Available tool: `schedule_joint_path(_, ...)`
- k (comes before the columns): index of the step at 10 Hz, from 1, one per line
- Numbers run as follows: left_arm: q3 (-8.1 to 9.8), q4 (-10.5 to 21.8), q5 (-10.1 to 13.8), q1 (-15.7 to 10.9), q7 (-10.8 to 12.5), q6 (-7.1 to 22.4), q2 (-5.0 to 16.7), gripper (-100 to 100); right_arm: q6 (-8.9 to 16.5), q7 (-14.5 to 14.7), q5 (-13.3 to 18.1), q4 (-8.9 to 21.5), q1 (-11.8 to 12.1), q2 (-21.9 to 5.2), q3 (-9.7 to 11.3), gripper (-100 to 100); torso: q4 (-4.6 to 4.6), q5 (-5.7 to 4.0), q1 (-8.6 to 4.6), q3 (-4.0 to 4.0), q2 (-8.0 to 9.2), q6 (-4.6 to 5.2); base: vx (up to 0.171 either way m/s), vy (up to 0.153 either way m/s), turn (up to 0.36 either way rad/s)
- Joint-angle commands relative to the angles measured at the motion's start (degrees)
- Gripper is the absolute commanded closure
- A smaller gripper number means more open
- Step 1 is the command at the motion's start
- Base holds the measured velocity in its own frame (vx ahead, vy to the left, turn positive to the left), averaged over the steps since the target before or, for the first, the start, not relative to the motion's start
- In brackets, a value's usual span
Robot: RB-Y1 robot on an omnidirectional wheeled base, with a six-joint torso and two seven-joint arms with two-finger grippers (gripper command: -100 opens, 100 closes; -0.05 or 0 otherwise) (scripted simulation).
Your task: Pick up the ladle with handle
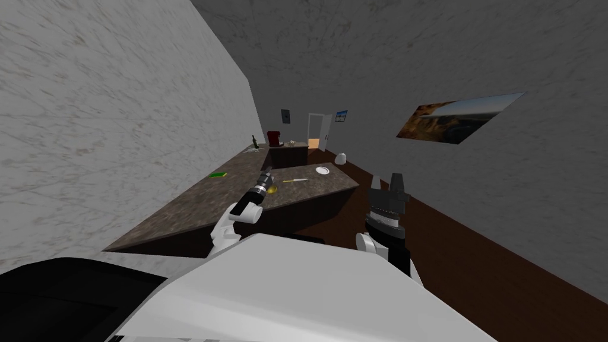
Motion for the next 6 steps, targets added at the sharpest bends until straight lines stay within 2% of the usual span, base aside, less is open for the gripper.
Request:
schedule_joint_path(1,0.03,0.01,0.03,-0.3,0.43,2.86,0.21,-100,0.0,0.0,0.0,0.0,0.0,0.0,0.0,0,0.0,0.0,0.0,0.0,0.0,0.0,-0.033,0.043,-0.076)
schedule_joint_path(2,0.03,0.01,0.03,-0.3,0.43,4.29,0.21,-100,0.0,0.0,0.0,0.0,0.01,0.0,0.0,0,0.0,0.0,-0.01,0.0,-0.01,-0.03,-0.011,0.021,0.017)
schedule_joint_path(6,0.64,1.24,0.55,-2.29,2.19,10.68,1.61,-100,0.0,0.0,0.0,0.0,0.01,0.0,0.0,0,-0.02,-0.01,-0.08,-0.05,-0.09,-0.04,-0.023,0.031,-0.111)
